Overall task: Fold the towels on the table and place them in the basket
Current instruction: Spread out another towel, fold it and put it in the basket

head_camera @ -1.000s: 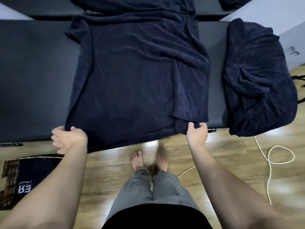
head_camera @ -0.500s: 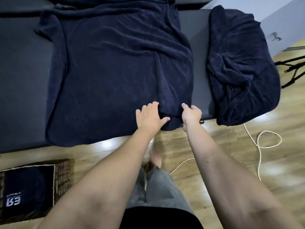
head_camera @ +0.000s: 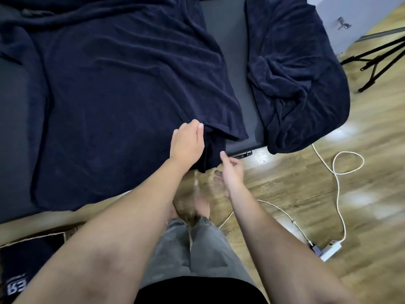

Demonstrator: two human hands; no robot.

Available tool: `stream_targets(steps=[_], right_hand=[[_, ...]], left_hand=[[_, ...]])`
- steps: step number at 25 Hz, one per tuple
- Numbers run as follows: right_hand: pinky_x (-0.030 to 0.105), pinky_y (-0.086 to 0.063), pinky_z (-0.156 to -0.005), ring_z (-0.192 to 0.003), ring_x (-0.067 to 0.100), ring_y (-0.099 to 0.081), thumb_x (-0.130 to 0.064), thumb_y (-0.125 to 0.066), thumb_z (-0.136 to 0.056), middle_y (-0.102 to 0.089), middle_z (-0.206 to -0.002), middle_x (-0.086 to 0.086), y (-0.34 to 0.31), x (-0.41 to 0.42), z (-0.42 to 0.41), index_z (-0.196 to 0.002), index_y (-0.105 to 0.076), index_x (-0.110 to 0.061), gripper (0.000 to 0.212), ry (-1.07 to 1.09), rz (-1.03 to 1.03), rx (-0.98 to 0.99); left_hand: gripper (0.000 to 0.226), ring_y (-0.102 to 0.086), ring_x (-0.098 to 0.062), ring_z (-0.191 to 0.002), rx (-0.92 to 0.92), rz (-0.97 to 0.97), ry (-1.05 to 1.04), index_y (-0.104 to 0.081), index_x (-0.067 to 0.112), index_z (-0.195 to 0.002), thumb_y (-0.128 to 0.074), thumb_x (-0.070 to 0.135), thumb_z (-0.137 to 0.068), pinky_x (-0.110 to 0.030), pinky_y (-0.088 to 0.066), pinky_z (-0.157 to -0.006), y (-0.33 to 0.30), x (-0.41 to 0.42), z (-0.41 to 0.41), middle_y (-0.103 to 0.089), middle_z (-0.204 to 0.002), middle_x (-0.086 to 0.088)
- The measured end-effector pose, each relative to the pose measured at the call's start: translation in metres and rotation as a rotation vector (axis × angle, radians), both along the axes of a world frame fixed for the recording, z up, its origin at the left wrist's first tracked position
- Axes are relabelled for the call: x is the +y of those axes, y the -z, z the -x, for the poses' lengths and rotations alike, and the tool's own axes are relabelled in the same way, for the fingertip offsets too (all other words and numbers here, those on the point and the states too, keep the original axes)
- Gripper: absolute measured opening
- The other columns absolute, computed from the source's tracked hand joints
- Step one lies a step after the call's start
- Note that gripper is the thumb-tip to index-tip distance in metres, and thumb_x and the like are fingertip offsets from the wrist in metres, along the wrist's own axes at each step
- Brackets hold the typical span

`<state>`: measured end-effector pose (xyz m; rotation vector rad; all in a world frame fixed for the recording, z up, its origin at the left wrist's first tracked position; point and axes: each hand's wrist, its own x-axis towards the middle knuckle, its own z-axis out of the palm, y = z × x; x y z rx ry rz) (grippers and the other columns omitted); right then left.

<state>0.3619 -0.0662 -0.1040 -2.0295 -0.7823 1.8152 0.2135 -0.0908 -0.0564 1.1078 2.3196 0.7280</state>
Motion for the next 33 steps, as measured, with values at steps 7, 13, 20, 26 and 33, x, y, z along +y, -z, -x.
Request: stream_targets(steps=[7,13,20,26,33], right_hand=[[0.053,-0.051,-0.104,-0.112,0.032,-0.066,-0.038,-0.079,-0.085,-0.072,-0.115,0.008,-0.002,-0.007,0.005,-0.111,-0.064,-0.017,0.035,-0.032,0.102,0.079],[0.044,-0.049,-0.081,-0.087,0.028,-0.058,-0.031,-0.067,-0.098,-0.070,-0.096,0.010,-0.020,0.039,-0.022,-0.091,-0.065,-0.018,0.015,0.131,-0.001,0.208],[0.031,-0.053,-0.059,-0.071,0.024,-0.065,-0.026,-0.068,-0.098,-0.071,-0.092,0.010,-0.028,0.061,-0.039,-0.099,-0.063,-0.014,0.012,0.295,0.057,0.218],[0.033,-0.054,-0.066,-0.084,0.023,-0.070,-0.030,-0.058,-0.104,-0.074,-0.100,0.009,-0.045,0.090,-0.036,-0.107,-0.066,-0.010,0.022,0.414,0.047,0.401],[0.037,-0.055,-0.073,-0.090,0.022,-0.068,-0.043,-0.067,-0.096,-0.068,-0.105,0.007,-0.043,0.079,-0.036,-0.109,-0.064,-0.011,0.035,0.246,0.005,0.399]], left_hand=[[0.038,-0.053,-0.018,-0.089,0.259,0.150,0.242,-0.054,0.029,-0.098,-0.048,0.066,-0.093,-0.040,-0.039,-0.090,0.004,0.000,0.008,-0.060,-0.090,0.010],[0.045,-0.046,-0.019,-0.116,0.474,0.300,0.560,-0.056,0.037,-0.134,-0.052,0.059,-0.095,-0.042,-0.031,-0.098,0.003,0.051,-0.022,-0.056,-0.124,0.009],[0.021,-0.056,-0.022,-0.096,0.142,-0.158,0.353,-0.063,0.017,-0.096,-0.050,0.032,-0.098,-0.040,-0.044,-0.082,-0.003,0.059,-0.046,-0.064,-0.103,0.005],[0.021,-0.055,-0.016,-0.106,0.053,-0.216,0.412,-0.069,0.017,-0.110,-0.056,0.026,-0.095,-0.035,-0.042,-0.092,0.000,0.027,-0.058,-0.066,-0.107,0.005],[0.020,-0.048,-0.016,-0.113,0.112,-0.032,0.581,-0.066,0.023,-0.114,-0.056,0.025,-0.097,-0.039,-0.041,-0.094,0.002,0.029,-0.064,-0.062,-0.118,0.020]])
